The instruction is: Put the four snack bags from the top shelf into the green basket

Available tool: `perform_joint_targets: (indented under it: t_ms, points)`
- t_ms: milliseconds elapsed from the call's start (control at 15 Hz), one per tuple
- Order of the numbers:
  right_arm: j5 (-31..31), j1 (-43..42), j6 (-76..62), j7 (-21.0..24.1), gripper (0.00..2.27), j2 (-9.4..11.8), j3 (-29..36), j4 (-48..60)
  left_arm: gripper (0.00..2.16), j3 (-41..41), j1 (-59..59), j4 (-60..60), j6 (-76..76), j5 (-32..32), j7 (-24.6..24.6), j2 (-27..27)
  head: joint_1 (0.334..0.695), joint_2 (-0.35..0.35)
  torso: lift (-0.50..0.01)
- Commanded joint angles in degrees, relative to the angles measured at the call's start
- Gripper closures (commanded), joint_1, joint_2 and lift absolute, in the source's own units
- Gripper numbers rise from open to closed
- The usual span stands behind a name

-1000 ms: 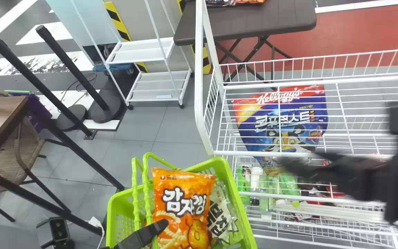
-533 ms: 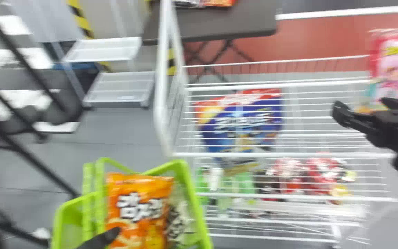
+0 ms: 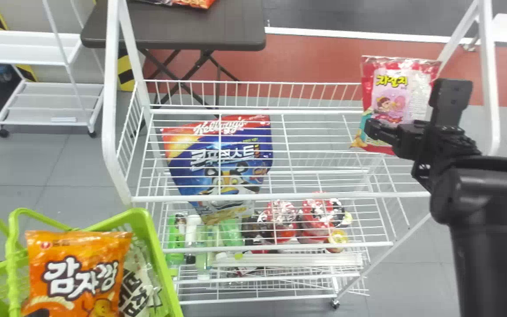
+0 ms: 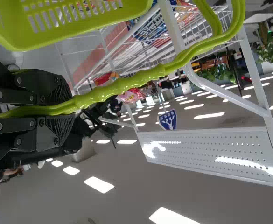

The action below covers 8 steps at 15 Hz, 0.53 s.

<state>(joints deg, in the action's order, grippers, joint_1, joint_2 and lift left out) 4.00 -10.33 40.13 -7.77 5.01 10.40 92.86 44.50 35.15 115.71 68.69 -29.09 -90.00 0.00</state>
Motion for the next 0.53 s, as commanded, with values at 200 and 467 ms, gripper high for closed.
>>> perform_joint_targets:
  t_ms: [200, 467]
  points:
    - [2.4, -4.9, 1.3, 0.0, 2.18, -0.3, -1.2, -6.3, 2.15, 0.5, 0.1, -0.2, 0.0, 0.0, -0.6, -0.1, 0.695, -0.108, 0.000]
    - [0.6, -2.0, -1.1, 0.7, 2.26, -1.2, 0.1, -2.3, 2.15, 0.6, 0.1, -0.2, 0.0, 0.0, -0.6, -0.1, 0.695, -0.095, 0.000]
